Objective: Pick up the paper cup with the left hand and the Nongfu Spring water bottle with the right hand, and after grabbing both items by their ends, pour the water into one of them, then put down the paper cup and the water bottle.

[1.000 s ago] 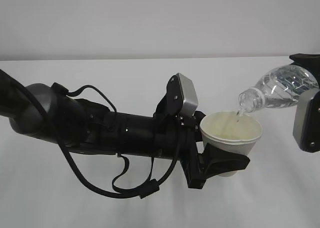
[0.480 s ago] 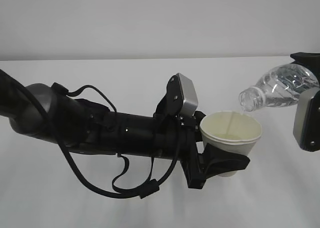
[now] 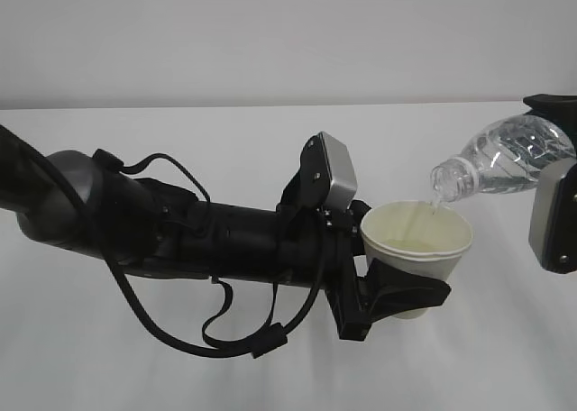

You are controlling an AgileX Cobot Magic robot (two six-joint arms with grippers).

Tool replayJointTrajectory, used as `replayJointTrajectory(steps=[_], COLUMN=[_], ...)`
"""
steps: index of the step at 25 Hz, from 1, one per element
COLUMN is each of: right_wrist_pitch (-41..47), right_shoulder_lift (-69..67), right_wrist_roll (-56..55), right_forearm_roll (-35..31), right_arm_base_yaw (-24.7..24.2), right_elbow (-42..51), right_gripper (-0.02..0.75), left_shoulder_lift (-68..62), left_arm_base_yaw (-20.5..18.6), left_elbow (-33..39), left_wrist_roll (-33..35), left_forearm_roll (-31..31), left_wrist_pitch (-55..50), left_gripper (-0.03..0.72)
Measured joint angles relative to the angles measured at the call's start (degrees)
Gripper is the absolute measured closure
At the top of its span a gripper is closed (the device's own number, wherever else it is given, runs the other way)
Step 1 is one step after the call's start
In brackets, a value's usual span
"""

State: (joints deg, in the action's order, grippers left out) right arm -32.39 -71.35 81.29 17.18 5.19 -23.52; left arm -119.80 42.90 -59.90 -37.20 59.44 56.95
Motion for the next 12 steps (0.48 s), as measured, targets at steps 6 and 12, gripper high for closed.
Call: replayJointTrajectory(steps=[6, 12], right_wrist_pitch=[0.0, 0.0], right_shoulder_lift=[0.0, 0.0], right_wrist_roll=[0.0, 0.0], right_forearm_roll=[0.0, 0.0], right_arm_base_yaw=[0.0, 0.0], right_elbow=[0.0, 0.0], right_gripper=[0.336, 0.336], left_shoulder_lift=[0.0, 0.0], left_arm_base_yaw=[0.0, 0.0], left_elbow=[0.0, 0.0], left_wrist_roll=[0.0, 0.0], left_forearm_roll=[0.0, 0.0], left_wrist_pitch=[0.0, 0.0], left_gripper=[0.225, 0.225])
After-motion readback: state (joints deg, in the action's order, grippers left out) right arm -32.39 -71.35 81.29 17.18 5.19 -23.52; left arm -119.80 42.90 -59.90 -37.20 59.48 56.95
